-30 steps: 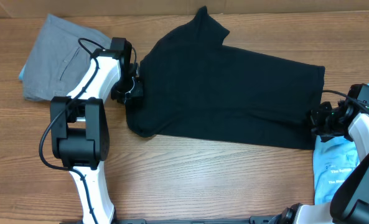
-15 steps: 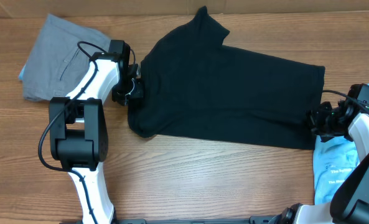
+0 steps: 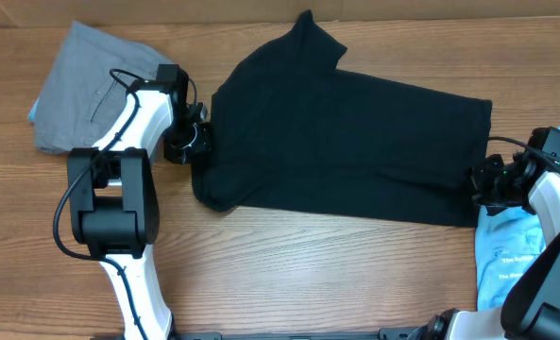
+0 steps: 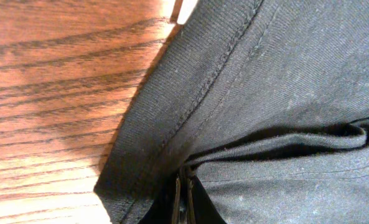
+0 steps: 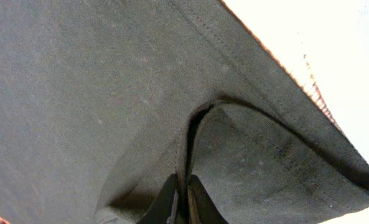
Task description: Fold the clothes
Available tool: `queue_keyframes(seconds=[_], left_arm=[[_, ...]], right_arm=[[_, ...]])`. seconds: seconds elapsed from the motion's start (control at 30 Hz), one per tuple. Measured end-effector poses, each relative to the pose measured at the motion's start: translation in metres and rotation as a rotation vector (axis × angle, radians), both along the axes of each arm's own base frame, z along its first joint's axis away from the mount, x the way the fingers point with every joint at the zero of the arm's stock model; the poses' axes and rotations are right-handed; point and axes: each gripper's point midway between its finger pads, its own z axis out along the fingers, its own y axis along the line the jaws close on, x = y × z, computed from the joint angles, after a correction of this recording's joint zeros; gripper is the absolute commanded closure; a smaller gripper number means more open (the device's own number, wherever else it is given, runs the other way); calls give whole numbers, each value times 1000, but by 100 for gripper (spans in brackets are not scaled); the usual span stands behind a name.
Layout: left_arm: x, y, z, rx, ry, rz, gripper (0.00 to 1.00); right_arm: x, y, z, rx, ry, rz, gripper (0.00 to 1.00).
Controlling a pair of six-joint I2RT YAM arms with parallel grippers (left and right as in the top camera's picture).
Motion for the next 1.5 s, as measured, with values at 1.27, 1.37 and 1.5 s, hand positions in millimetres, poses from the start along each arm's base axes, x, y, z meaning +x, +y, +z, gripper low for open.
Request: queue_keyframes(seconds=[1.27,1.37,1.5], left_arm=[[81,-44,96,-261,-327,-67,96],[91,-49,103,-292,-378,-79,96],[99,-53,108,-308,-420,-90,96]], right_arm=[[22,-12,8,-69,-106,42,96],[22,-13,8,-72,-110,40,96],[22,-14,8,-70,-110,36,96]])
